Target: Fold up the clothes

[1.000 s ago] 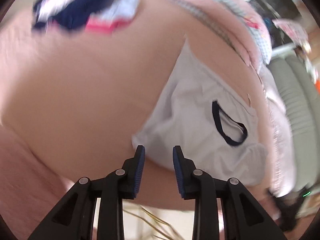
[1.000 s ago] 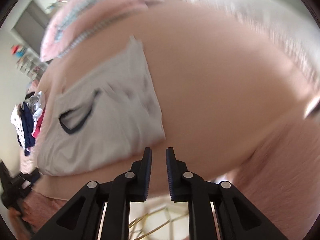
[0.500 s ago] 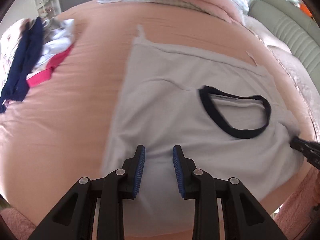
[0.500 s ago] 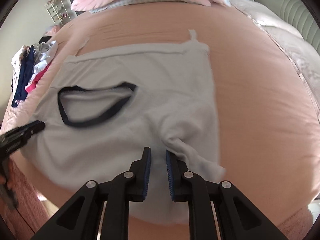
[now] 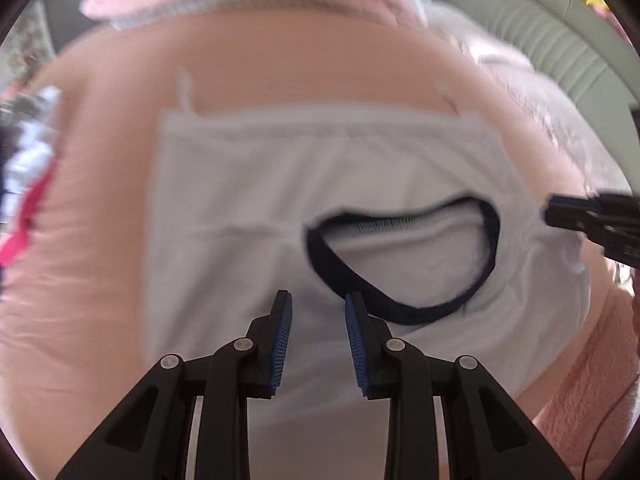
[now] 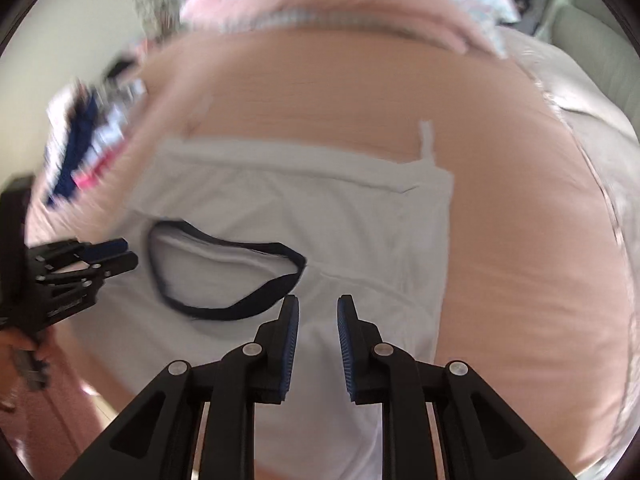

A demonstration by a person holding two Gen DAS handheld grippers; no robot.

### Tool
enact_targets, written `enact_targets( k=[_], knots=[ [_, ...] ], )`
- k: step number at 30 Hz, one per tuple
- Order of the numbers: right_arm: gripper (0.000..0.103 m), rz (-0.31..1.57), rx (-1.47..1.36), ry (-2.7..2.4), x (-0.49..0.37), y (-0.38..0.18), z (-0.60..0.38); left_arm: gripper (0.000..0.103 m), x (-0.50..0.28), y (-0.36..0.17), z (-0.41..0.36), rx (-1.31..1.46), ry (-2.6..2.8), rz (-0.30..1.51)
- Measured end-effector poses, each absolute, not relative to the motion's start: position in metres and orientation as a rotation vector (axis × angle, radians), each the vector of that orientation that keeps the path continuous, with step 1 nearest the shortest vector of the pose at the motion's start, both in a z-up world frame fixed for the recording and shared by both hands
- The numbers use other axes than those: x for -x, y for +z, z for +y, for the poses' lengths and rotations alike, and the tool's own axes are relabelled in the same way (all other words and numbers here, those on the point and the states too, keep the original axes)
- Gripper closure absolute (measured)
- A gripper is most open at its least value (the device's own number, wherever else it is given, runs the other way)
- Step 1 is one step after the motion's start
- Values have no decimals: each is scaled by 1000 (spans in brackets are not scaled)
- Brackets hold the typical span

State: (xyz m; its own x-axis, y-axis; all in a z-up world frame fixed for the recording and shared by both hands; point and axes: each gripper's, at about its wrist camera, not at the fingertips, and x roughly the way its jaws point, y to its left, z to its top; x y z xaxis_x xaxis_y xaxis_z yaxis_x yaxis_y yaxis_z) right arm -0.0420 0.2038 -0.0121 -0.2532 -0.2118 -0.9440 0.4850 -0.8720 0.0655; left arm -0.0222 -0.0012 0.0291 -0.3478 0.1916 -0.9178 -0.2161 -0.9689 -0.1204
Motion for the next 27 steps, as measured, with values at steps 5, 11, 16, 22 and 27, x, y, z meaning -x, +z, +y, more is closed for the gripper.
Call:
enact_targets(
  k=[5, 11, 16, 22, 27],
  knots=[
    [84, 465, -1644, -2029, 57, -50, 191, 77, 34, 32, -9, 1563, 2498, 21],
    [84, 224, -1559, -2165, 90, -43, 202, 77, 54, 28, -30, 1533, 2603, -129],
    [84, -138, -1600, -2275, 121, -49, 240, 77, 54, 34, -31, 1440, 2691, -154],
    [84, -220, -1418, -2279, 73, -5, 266, 77, 29, 56, -26, 1341, 2645, -223],
    [84, 55, -1503, -2189, 29, -33, 251, 77, 10, 50, -7, 1366, 2571, -153]
  ],
)
